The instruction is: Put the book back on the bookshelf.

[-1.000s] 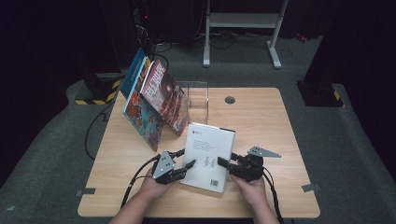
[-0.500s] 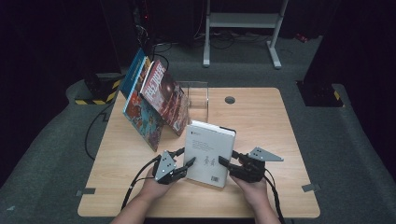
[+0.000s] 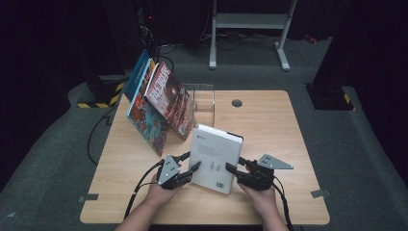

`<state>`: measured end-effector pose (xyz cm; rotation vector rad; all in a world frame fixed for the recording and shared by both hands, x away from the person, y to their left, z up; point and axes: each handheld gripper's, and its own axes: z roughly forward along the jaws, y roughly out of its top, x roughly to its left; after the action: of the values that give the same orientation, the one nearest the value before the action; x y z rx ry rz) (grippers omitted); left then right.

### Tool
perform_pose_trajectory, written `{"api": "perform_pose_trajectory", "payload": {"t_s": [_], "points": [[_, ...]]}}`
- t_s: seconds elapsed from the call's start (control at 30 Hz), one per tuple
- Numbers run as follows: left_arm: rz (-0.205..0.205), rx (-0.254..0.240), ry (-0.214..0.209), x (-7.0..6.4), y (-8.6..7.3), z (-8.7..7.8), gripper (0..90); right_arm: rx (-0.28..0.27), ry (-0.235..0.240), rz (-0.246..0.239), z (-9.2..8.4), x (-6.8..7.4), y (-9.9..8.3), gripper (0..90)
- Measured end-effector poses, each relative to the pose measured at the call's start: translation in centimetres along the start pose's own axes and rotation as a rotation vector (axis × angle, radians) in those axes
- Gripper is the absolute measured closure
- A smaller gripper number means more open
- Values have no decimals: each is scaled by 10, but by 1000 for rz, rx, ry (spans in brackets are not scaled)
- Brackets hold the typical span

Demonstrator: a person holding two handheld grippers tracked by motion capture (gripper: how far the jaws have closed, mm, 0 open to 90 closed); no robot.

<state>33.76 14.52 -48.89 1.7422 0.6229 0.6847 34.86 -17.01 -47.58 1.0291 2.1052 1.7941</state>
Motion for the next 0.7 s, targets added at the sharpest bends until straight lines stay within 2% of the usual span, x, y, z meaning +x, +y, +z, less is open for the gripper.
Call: {"api": "perform_pose_trajectory", "payload": {"t_s": [0.27,0.43,0.5,0.53,0.57,0.63,0.7], "points": [[-10,1,5,0,-1,1,446,-2,1,0,0,0,-1,485],[-42,-6,7,3,-2,0,424,-4,2,-4,-1,0,-1,485],[-82,-9,-6,7,-2,0,400,-4,2,-6,-1,0,-1,485],[-135,-4,-26,13,-2,0,371,-5,3,-9,-1,0,-1,485],[-162,0,-39,17,-3,1,355,-5,3,-11,-1,1,-1,485],[-177,2,-48,19,-3,1,344,-5,2,-14,-1,1,-1,485],[-228,19,-92,25,-3,5,309,-6,4,-17,-1,1,-1,485]]}}
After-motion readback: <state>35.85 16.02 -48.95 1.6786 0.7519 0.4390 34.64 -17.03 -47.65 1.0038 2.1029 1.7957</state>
